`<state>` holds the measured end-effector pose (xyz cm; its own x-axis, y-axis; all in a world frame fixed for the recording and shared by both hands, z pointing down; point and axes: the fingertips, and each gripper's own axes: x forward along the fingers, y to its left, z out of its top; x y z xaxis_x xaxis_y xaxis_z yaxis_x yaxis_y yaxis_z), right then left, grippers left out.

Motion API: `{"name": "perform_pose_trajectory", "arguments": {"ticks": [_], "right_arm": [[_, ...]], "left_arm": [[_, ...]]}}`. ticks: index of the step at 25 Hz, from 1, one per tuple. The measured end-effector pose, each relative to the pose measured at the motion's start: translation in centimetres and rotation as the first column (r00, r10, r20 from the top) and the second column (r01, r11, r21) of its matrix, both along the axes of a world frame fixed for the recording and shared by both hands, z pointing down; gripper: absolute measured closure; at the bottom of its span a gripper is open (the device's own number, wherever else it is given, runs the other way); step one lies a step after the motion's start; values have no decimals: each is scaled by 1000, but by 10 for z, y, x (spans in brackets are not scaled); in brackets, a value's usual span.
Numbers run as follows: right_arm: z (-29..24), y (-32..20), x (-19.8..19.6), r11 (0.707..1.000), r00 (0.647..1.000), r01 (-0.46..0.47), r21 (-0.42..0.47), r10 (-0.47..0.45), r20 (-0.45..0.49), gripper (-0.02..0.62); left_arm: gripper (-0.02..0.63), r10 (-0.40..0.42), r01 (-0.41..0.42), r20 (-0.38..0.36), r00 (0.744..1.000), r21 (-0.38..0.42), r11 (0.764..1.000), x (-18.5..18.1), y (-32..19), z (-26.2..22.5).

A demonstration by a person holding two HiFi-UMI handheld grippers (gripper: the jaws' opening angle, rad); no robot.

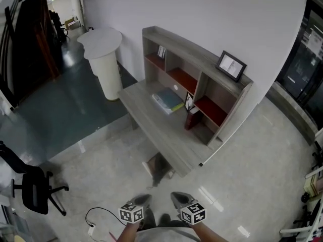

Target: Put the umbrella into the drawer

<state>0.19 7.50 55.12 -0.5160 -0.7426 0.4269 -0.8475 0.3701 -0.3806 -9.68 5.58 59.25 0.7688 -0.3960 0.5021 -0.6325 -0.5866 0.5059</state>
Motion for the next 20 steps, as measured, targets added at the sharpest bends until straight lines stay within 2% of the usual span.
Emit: {"name": "perform_pose_trajectory", "arguments": {"ticks": [4,10,20], "right_arm": [[0,19,-12,1000,1000,28,1,-28,4,589],[-10,30,-24,999,999,34,24,-35,13,589],[-26,46,-44,999,1000,-4,37,4,-1,590]], "left_arm": [[603,-36,35,18,999,18,999,-13,23,-7],[607,-58,57,52,997,34,998,-35,39,-9],[606,20,-23,43,999,70,997,-54,42,-33]]}}
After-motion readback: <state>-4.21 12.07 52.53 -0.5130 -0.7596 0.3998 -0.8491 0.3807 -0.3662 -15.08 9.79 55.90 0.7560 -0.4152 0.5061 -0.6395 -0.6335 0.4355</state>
